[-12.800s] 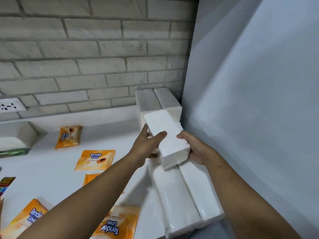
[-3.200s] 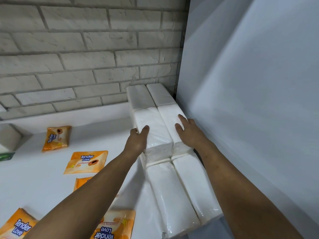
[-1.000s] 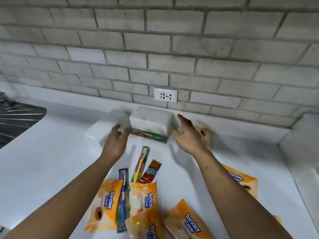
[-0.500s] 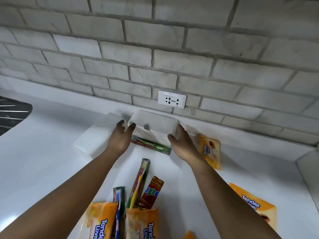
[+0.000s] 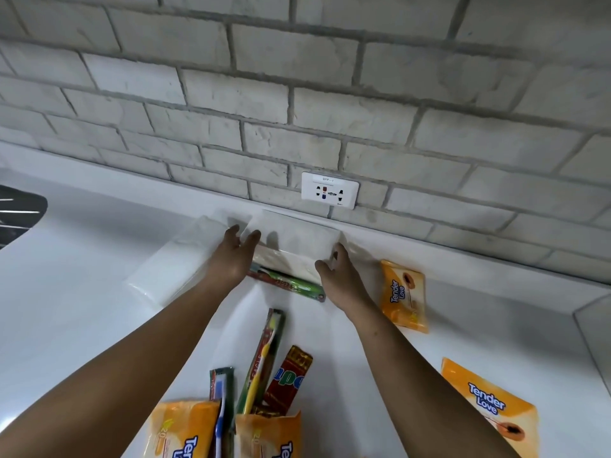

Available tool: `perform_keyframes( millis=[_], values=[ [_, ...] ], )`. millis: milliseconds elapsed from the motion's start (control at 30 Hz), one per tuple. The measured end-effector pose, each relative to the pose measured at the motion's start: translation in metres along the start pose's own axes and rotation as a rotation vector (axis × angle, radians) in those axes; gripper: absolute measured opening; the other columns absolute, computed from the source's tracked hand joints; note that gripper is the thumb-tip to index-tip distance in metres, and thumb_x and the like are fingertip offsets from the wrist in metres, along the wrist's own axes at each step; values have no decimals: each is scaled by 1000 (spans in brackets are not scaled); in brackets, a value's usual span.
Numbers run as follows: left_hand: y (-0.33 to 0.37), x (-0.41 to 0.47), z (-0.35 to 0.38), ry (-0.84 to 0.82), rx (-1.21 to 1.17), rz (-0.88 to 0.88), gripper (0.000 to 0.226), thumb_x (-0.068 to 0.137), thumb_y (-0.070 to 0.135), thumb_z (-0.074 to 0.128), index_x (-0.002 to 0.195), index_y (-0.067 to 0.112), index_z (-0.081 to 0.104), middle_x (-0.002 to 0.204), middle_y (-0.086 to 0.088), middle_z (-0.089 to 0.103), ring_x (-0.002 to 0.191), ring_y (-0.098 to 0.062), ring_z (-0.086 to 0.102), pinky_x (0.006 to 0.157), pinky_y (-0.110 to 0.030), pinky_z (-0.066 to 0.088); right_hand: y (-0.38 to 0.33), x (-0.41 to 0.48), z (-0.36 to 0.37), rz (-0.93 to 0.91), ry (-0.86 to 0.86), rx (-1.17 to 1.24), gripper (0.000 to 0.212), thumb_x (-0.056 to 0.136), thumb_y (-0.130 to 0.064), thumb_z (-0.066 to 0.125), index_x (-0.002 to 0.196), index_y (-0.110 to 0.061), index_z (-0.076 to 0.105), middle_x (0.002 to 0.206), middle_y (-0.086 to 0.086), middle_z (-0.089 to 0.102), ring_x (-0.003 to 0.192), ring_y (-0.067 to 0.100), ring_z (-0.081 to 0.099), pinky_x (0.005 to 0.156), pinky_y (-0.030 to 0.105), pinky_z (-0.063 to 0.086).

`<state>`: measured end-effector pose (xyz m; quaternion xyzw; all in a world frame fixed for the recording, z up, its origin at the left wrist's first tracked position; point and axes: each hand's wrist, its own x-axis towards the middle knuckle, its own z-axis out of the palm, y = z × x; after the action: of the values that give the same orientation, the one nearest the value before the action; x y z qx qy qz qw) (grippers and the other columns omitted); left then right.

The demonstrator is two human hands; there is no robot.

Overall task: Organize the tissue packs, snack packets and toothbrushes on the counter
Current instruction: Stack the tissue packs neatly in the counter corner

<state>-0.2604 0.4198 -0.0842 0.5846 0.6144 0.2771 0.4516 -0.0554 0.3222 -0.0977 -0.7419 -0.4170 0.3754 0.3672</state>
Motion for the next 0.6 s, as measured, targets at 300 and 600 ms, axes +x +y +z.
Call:
perform_keyframes(
  millis=[300,600],
  values=[
    [9,5,-2,-37,-31,-61,84,85,73,48,143,13,53,143,-14,60,127,-33,58,108,-45,42,5,-2,0,112,-114,139,41,100,-35,50,140,-25,50,131,1,61,105,13,59,66,25,48],
    [15,-8,-6,-31,-72,-10,22,104,39,51,114,22,61,108,6,61,104,-21,59,92,-39,48,-3,-12,-8,136,-94,252,30,105,-32,46,133,-41,48,111,-20,59,98,4,55,76,27,44]
  ],
)
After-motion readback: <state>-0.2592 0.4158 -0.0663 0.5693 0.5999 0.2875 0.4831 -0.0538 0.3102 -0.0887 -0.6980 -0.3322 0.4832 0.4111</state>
